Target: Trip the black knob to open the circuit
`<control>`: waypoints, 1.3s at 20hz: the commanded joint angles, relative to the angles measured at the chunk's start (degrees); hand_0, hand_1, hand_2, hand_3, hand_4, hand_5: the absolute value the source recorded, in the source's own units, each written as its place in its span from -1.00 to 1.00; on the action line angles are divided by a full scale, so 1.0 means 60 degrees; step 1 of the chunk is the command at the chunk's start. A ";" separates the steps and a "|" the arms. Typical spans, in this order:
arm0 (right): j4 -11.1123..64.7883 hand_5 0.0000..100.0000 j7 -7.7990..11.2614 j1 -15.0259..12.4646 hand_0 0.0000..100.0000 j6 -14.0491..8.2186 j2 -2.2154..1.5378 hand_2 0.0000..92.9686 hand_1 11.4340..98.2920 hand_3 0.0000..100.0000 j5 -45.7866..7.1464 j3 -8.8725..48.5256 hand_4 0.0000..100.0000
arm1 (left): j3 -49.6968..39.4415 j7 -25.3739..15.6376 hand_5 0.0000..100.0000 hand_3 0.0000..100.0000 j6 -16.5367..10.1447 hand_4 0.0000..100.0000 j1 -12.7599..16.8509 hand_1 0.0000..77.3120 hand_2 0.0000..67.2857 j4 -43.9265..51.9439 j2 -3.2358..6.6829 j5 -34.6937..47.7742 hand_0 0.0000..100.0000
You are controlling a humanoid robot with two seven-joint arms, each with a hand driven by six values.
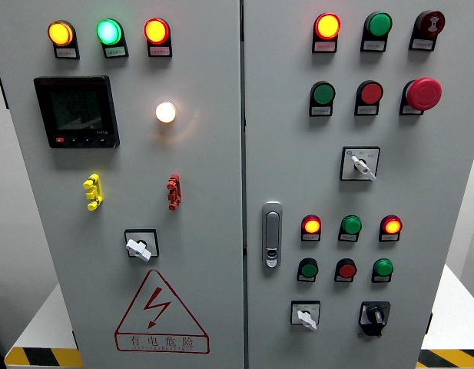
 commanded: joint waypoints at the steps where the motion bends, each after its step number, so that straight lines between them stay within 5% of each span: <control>1: 0.0141 1.00 -0.0003 0.0442 0.02 -0.0532 -0.0027 -1.00 0.11 0.56 -0.0008 0.0027 0.64 | 0.0000 0.0000 -0.97 -0.57 0.0000 -0.87 0.0000 -0.92 -0.62 0.0000 -0.0015 0.0000 -1.00; 3: 0.0127 1.00 -0.0018 0.0897 0.17 -0.1017 -0.0027 -1.00 0.14 0.64 -0.0008 0.0042 0.74 | 0.0000 0.0000 -0.97 -0.57 0.0000 -0.87 0.0000 -0.92 -0.62 0.0000 0.0000 0.0000 -1.00; 5: 0.0141 1.00 -0.0033 0.1059 0.30 -0.1034 0.0002 -1.00 0.15 0.69 0.0006 0.0042 0.81 | 0.0000 0.0000 -0.97 -0.57 0.0000 -0.87 0.0000 -0.92 -0.62 0.0000 0.0000 0.0000 -1.00; 7: 0.0127 1.00 -0.0149 0.1336 0.48 -0.1048 0.0118 -1.00 0.21 0.71 0.0006 0.0056 0.84 | 0.0000 0.0000 -0.97 -0.57 0.0000 -0.87 0.0000 -0.92 -0.62 0.0000 0.0000 0.0000 -1.00; 12: 0.0243 1.00 -0.0238 0.1557 1.00 -0.1048 0.0163 -1.00 0.50 0.65 -0.0008 0.0071 0.78 | 0.0000 0.0000 -0.97 -0.57 0.0000 -0.87 0.0000 -0.92 -0.62 0.0000 0.0000 0.0000 -1.00; 26: 0.0186 1.00 -0.0472 0.2217 1.00 -0.1063 0.0178 -1.00 0.74 0.64 -0.0008 0.0173 0.74 | 0.0000 0.0000 -0.97 -0.57 0.0000 -0.87 0.0000 -0.92 -0.62 0.0000 -0.0015 0.0000 -1.00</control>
